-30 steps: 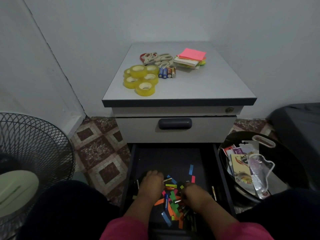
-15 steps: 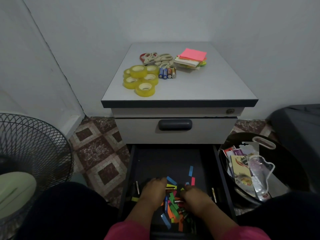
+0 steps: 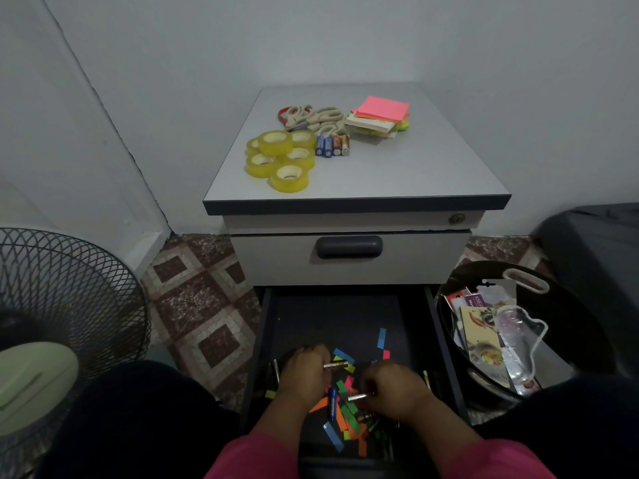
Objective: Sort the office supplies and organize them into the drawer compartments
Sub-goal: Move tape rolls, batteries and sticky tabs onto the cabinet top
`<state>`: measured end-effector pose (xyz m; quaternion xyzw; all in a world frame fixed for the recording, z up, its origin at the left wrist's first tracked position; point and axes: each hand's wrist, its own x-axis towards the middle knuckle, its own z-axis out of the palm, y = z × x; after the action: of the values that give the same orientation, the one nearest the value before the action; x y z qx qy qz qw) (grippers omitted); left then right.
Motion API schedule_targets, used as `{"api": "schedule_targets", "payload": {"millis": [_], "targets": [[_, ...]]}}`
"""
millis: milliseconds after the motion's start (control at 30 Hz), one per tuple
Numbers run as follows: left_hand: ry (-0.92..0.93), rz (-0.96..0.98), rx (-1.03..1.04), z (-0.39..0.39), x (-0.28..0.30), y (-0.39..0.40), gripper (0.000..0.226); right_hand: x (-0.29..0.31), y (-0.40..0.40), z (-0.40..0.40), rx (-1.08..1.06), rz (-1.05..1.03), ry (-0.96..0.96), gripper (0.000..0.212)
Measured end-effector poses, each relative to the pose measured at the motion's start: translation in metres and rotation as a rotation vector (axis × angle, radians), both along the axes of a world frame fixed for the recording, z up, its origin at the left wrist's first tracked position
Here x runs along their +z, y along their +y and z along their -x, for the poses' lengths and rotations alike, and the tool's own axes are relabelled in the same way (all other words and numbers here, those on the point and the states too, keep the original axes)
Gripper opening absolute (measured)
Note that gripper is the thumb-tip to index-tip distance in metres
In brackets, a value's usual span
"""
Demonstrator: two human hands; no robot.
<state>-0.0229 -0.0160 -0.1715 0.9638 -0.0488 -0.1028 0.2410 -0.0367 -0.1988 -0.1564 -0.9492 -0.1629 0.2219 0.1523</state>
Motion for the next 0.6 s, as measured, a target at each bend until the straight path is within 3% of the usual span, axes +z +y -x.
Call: {"api": "schedule_targets", "payload": {"millis": [300,500,600], "targets": [[0.013,-0.023,0.018,0.0028,0.0010,-0.0003,0.009,-0.0024,0.0050,0.0056,0.202,0.164,0.015,0.026],[0.019,-0.020,0.037,0.0032,0.0019,0.0008,0.009,0.0011,0.0043,0.0056,0.125,0.101,0.011,0.027],[0.013,-0.013,0.041,0.0032,0.0018,0.0003,0.008,0.0020,0.0057,0.0045,0.121,0.031,-0.102,0.019]]}}
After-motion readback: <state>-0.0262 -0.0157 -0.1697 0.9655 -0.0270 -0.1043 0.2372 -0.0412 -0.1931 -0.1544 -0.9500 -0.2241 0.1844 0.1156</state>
